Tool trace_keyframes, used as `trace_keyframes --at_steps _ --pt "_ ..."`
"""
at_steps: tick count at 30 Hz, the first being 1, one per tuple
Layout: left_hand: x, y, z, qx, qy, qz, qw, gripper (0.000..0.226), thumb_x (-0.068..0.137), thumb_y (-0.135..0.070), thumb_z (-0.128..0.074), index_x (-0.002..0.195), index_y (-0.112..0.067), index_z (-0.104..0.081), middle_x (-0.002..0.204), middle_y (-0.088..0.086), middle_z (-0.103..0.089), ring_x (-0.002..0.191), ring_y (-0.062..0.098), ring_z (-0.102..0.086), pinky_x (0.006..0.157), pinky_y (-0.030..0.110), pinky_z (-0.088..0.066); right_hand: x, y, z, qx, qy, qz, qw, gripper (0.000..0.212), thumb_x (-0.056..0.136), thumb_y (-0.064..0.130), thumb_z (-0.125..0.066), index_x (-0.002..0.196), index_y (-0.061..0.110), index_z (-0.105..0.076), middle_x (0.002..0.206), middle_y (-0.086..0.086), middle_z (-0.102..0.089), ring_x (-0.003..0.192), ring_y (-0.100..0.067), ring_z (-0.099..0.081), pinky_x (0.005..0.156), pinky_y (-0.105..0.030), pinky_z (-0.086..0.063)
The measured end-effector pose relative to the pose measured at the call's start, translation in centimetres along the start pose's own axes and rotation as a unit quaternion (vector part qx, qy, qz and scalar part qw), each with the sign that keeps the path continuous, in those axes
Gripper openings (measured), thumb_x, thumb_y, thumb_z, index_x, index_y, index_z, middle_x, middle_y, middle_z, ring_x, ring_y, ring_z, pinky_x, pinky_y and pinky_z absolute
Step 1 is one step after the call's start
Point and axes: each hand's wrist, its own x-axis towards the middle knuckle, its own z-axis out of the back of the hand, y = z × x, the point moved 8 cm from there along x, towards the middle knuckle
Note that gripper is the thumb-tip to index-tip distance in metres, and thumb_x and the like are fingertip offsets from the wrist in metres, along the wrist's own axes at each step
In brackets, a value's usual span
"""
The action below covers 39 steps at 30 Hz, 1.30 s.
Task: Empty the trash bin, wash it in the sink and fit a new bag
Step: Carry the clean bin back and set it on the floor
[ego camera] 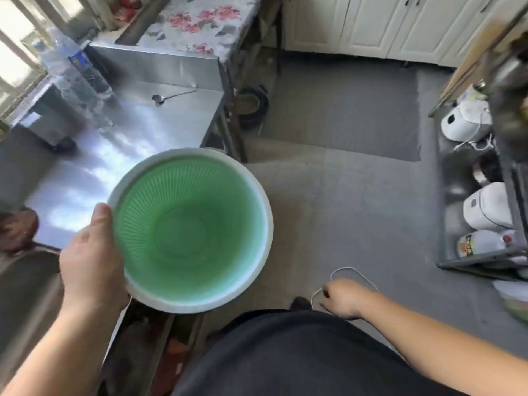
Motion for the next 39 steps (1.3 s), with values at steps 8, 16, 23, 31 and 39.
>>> trace_keyframes --at_steps 8,16,23,31,39 --pt "-4.5 -2.7 -16.1 0.045 0.149 0.014 0.988 0.077 0.084 -0.071 -0.043 0.083 0.004 -0.058 0.075 0.017 -0.052 0.066 0.028 -0.050 0.057 0.044 -0.042 -6.9 -16.2 -7.1 0.140 0.048 -0.143 0.979 0.028 0.097 0.043 -0.043 0.082 0.021 -0.055 0.117 -0.013 -0.067 0.095 -0.026 -0.060 0.069 -0.026 -0.033" --pt "-2.9 -1.9 -26.2 0.106 0.177 0.052 0.977 0.061 0.078 -0.069 -0.044 0.063 -0.010 -0.047 0.065 0.006 -0.046 0.059 0.024 -0.044 0.052 0.036 -0.037 -7.0 -19.8 -7.0 0.353 0.026 -0.247 0.902 0.030 0.099 0.035 -0.053 0.075 0.019 -0.048 0.064 0.005 -0.046 0.064 -0.014 -0.045 0.049 -0.024 -0.028" --pt "4.0 -1.6 -33.1 0.159 0.186 0.102 0.964 0.060 0.073 -0.070 -0.044 0.067 -0.012 -0.058 0.074 0.006 -0.058 0.065 0.027 -0.055 0.057 0.039 -0.045 -0.2 -17.9 3.4 0.404 -0.016 -0.217 0.889 0.028 0.096 0.035 -0.055 0.078 0.015 -0.062 0.074 -0.001 -0.057 0.074 -0.018 -0.053 0.057 -0.027 -0.034" --pt "12.2 -6.6 -40.6 0.214 0.208 0.092 0.950 0.071 0.075 -0.073 -0.037 0.083 -0.007 -0.062 0.096 0.017 -0.065 0.086 0.039 -0.060 0.079 0.046 -0.049 4.7 -20.8 13.1 0.394 -0.041 -0.285 0.873 0.037 0.097 0.038 -0.052 0.065 0.019 -0.051 0.066 0.002 -0.055 0.072 -0.020 -0.055 0.060 -0.029 -0.036" --pt "15.2 -13.4 -49.0 0.279 0.239 0.028 0.930 0.079 0.087 -0.067 -0.028 0.100 0.001 -0.065 0.113 0.029 -0.062 0.100 0.046 -0.057 0.088 0.050 -0.046 2.1 -25.7 10.0 0.463 -0.004 -0.362 0.809 0.035 0.097 0.019 -0.048 0.062 0.016 -0.044 0.065 -0.008 -0.052 0.060 -0.021 -0.050 0.056 -0.027 -0.032"
